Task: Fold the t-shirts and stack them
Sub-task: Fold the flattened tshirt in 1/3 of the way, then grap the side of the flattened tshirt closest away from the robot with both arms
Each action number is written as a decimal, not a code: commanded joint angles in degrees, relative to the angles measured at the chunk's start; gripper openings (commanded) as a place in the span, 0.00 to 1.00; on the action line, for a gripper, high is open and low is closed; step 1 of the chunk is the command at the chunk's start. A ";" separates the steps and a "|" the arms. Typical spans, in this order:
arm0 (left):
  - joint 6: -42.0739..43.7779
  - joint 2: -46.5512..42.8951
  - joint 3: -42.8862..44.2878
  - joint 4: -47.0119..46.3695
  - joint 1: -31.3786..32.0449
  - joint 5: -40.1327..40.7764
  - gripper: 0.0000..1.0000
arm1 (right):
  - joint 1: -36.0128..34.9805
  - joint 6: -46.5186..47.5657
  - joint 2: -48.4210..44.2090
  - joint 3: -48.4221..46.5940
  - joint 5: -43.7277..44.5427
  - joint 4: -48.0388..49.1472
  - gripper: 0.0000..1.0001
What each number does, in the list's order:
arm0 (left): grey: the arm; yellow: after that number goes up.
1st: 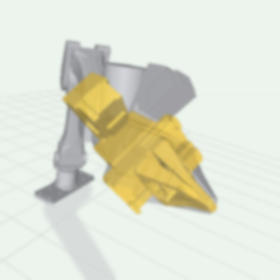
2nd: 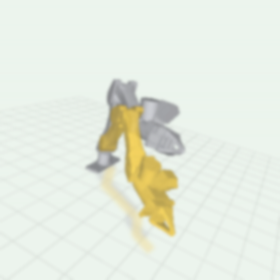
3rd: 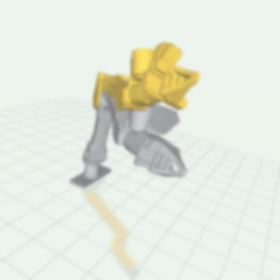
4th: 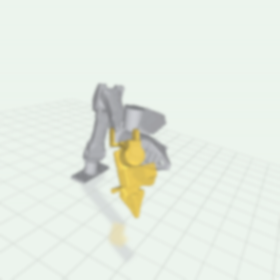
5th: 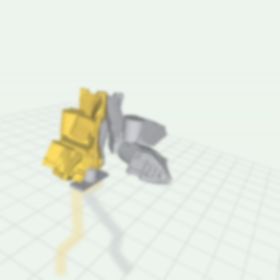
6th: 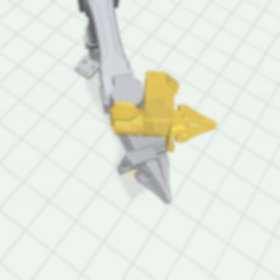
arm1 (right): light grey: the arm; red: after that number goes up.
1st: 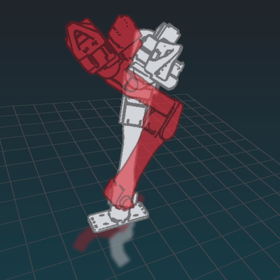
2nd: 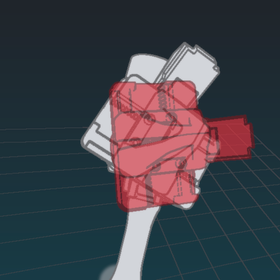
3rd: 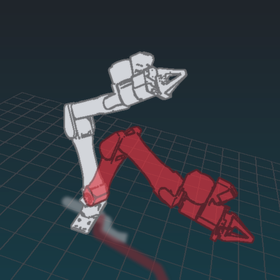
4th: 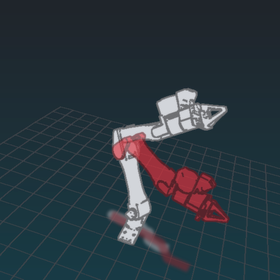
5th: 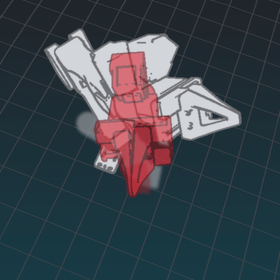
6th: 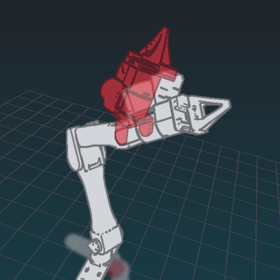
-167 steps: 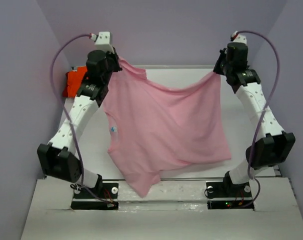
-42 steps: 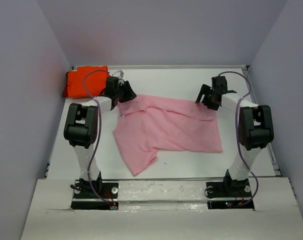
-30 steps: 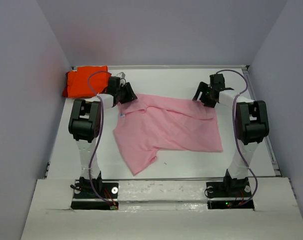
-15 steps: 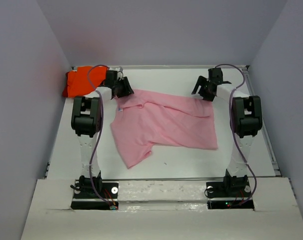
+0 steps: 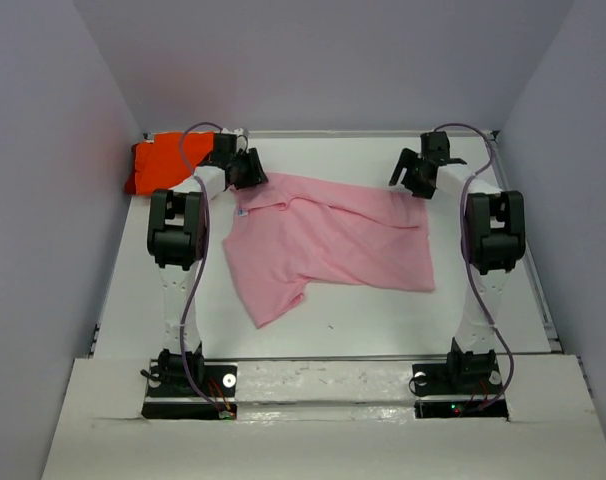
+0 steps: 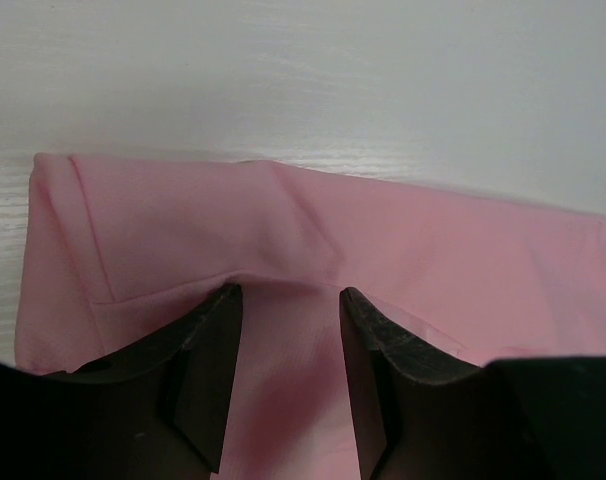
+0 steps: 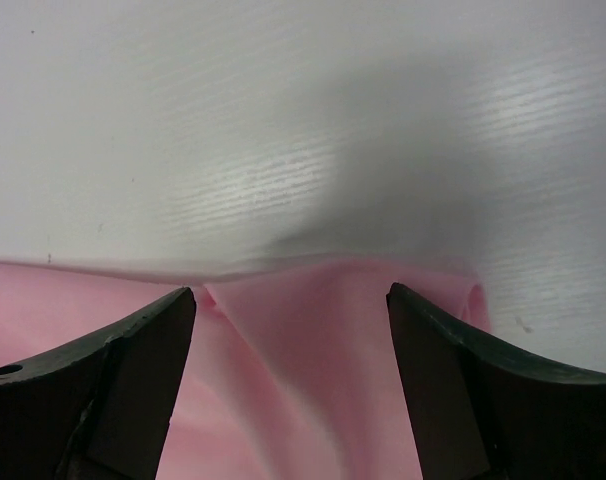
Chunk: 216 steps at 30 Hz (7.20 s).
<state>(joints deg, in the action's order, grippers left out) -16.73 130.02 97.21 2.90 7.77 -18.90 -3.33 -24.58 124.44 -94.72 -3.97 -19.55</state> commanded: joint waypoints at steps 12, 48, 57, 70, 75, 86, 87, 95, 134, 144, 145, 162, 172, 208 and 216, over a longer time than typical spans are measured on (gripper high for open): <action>0.56 -3.89 -1.94 -1.23 -0.30 -2.55 0.54 | -0.09 1.46 -16.95 12.36 -1.48 1.53 0.83; -0.06 -2.75 0.35 -0.70 -0.39 -5.54 0.53 | -1.15 -0.30 -27.32 33.10 5.81 5.14 0.43; -0.23 -2.75 0.79 -0.70 -0.39 -6.15 0.53 | -1.15 0.06 -26.71 35.65 5.90 5.66 0.36; -0.23 -2.84 0.35 -0.79 -0.39 -6.24 0.53 | -1.15 0.50 -30.04 36.18 8.27 5.67 0.00; -0.23 -2.84 0.35 -0.87 -0.39 -6.07 0.53 | -1.15 1.64 -32.68 35.13 11.61 3.47 0.00; -0.32 -2.40 0.61 -0.61 -0.56 -6.42 0.52 | -0.63 3.31 -35.23 33.63 17.15 -1.10 0.00; -0.41 -2.40 0.70 -0.70 -0.56 -6.42 0.52 | -0.62 3.48 -35.58 33.55 17.41 -1.89 0.00; -1.02 -2.31 0.53 -0.87 -1.00 -7.30 0.52 | -0.09 3.48 -37.96 34.16 18.21 -3.30 0.00; 3.11 -0.29 2.28 3.26 -1.35 -1.41 0.54 | 1.22 -0.82 -1.49 4.72 -2.54 0.04 0.51; 2.58 2.34 6.15 4.48 -5.13 -2.90 0.55 | 2.89 0.32 3.00 -3.98 -3.67 -2.33 0.52; 2.23 2.26 6.59 4.49 -5.66 -4.03 0.56 | 2.89 2.41 3.09 -4.85 -7.68 -2.07 0.51; -0.66 -39.64 -17.19 -6.23 1.45 -1.14 0.61 | 0.34 1.90 -30.12 19.28 -9.75 4.26 0.53; -4.62 -62.24 -49.56 -9.59 13.92 6.04 0.63 | -1.85 -0.64 -54.30 43.90 3.61 -1.87 0.53; -5.15 -64.54 -59.42 -9.40 30.81 23.29 0.63 | -5.63 -7.24 -39.99 41.99 28.14 -11.83 0.53; -5.07 -63.66 -59.33 -9.40 30.99 22.94 0.63 | -5.63 -6.89 -35.59 40.40 25.34 -11.03 0.51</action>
<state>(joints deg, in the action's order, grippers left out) -22.39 66.98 38.57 -4.49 38.28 3.88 -8.36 -31.70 87.37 -52.49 21.98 -32.03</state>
